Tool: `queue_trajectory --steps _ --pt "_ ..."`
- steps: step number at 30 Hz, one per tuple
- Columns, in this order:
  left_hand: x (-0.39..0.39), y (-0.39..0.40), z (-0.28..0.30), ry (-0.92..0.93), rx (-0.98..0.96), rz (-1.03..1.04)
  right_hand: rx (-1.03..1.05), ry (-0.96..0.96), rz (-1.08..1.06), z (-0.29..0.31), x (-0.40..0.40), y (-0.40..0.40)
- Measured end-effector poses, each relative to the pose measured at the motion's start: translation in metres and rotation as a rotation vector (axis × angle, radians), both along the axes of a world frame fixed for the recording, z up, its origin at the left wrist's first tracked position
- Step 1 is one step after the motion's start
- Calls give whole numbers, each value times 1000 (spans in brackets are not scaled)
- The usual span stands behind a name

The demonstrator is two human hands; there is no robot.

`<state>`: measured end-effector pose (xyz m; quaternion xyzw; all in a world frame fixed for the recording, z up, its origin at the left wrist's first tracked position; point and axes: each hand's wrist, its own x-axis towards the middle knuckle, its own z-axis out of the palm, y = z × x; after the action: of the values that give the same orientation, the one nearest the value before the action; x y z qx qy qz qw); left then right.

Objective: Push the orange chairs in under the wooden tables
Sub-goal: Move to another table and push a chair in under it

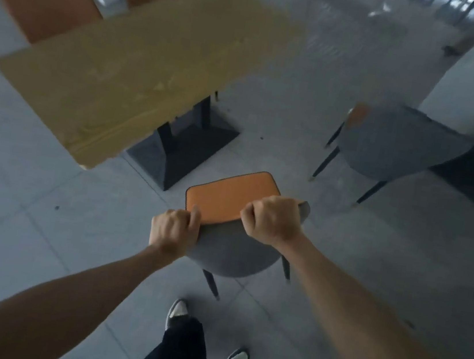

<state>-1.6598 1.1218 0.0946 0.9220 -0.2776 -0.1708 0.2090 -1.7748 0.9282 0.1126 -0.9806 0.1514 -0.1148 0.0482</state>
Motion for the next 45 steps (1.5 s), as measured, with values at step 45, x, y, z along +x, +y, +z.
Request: queue_trajectory --steps 45 --pt "-252 -83 -108 -94 69 437 177 198 664 -122 -131 -129"
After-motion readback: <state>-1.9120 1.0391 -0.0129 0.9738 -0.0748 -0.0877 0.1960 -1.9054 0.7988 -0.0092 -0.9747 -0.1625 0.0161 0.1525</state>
